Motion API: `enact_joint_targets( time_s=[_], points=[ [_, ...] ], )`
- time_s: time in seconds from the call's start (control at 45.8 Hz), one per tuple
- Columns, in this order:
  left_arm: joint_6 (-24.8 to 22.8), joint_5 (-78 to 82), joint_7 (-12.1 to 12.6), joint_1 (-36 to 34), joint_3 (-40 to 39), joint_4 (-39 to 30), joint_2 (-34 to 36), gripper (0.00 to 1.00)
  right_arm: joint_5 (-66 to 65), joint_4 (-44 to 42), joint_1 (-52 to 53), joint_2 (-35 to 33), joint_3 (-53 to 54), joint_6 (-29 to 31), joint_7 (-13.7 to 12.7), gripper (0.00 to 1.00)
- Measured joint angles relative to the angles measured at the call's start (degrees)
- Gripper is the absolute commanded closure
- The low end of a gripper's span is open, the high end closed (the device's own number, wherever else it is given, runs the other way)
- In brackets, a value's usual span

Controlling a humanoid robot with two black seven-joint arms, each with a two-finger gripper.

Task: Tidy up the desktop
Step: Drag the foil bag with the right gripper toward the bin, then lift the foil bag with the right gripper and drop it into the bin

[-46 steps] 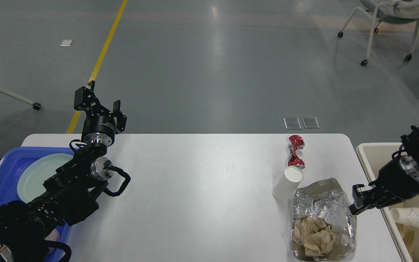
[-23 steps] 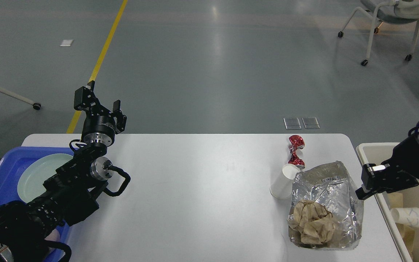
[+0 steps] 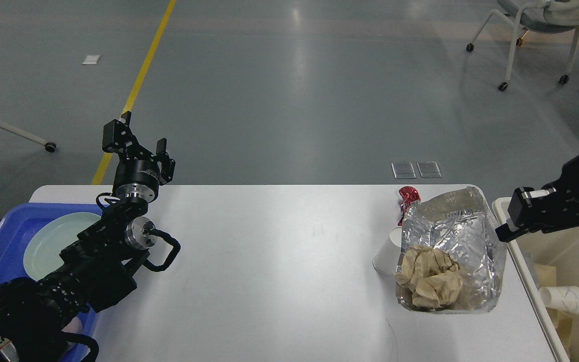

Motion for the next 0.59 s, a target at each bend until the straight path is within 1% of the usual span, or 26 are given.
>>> enact_joint_targets(
  time_s=[0.328,0.59],
  points=[
    [0.0,0.0,0.0,0.0,0.0,-0.01,0.0,0.0,10.5,-0.63,6.48,0.4,5.15,0.0,0.42,1.0],
    [0.0,0.0,0.0,0.0,0.0,-0.01,0.0,0.0,17.15,-1.38,9.23,0.47,9.41,0.0,0.28,1.0]
  ],
)
